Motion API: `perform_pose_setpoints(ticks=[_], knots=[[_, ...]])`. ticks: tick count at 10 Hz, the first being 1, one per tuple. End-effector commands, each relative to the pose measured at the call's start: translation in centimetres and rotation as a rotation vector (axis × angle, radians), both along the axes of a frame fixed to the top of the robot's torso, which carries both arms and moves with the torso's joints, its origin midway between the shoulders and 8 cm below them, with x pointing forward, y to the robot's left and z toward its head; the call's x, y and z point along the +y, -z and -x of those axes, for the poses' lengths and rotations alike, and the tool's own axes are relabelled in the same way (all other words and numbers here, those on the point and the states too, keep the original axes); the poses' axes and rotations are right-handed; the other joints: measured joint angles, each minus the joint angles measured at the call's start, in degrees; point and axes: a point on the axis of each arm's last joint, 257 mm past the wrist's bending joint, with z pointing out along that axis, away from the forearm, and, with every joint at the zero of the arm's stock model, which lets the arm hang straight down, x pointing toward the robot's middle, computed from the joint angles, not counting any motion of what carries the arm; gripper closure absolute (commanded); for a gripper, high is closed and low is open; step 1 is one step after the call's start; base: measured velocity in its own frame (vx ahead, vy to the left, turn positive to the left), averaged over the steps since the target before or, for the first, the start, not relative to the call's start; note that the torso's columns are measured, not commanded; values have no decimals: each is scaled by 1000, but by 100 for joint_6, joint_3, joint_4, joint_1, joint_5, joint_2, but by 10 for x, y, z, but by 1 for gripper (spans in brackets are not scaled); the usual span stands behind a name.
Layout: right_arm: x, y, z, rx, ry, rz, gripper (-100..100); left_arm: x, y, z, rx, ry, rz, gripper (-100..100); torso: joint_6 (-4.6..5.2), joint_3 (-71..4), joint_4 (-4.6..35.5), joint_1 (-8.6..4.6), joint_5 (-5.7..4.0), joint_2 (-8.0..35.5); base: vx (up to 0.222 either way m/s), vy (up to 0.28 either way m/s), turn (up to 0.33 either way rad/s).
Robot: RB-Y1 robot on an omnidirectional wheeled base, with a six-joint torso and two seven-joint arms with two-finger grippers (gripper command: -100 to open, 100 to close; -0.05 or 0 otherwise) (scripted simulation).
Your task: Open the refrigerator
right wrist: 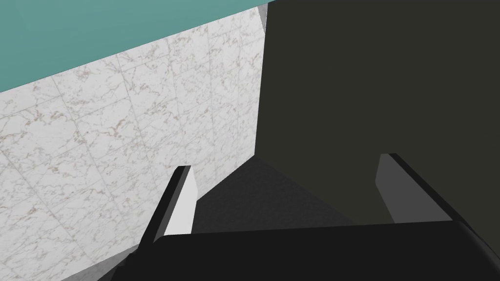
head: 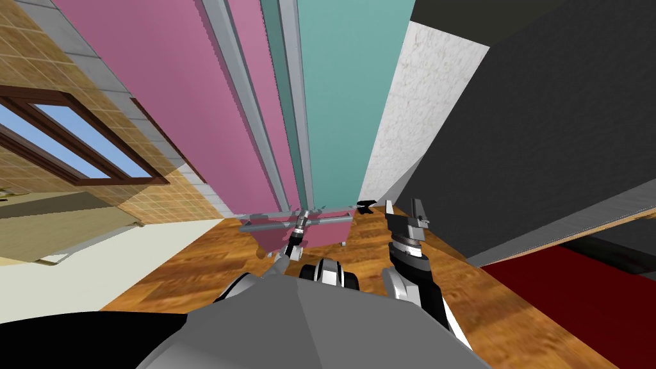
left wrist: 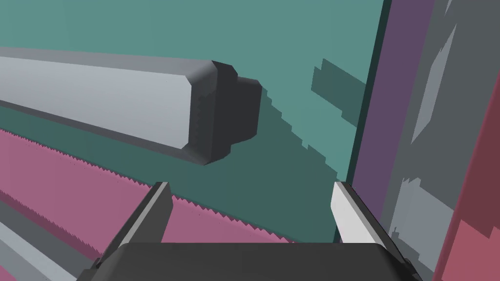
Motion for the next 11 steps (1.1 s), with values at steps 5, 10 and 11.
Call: perform_pose_setpoints(ticks=[5,10,11], knots=[[0,0,0,0,0,0,0,22,-12,33,-94,-59,-22,-100,-1,2,1,5,1,3,55,-52,22],[0,0,0,0,0,0,0,33,-18,57,-154,-100,-36,-100,-2,6,2,7,2,8,42,-41,20],[0,0,0,0,0,0,0,37,-20,64,-169,-110,-43,-100,-1,2,1,2,1,3,44,-53,20]])
